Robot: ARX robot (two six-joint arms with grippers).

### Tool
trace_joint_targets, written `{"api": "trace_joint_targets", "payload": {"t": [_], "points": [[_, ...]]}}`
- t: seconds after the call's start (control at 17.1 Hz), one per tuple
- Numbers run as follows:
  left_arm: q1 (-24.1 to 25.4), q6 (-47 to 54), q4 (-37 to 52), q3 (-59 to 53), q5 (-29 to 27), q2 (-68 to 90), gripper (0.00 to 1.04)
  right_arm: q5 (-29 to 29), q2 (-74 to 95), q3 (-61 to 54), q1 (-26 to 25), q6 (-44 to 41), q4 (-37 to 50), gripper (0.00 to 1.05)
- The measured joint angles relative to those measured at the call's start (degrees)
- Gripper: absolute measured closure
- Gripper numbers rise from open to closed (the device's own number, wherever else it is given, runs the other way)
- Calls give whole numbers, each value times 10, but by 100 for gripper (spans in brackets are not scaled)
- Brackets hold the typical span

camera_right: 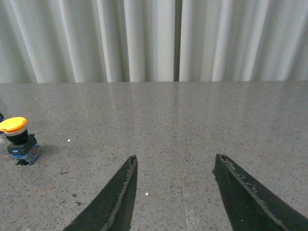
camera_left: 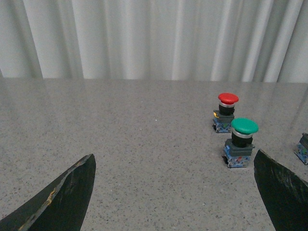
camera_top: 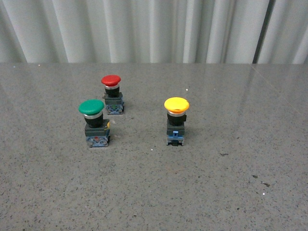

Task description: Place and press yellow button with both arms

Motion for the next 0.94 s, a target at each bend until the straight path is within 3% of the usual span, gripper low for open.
{"api": "trace_joint_targets", "payload": {"t": [0.29,0.94], "points": [[0,0,0,0,0,0,7,0,0,0,0,0,0,5],[0,0,0,0,0,0,7,0,0,0,0,0,0,7]]}}
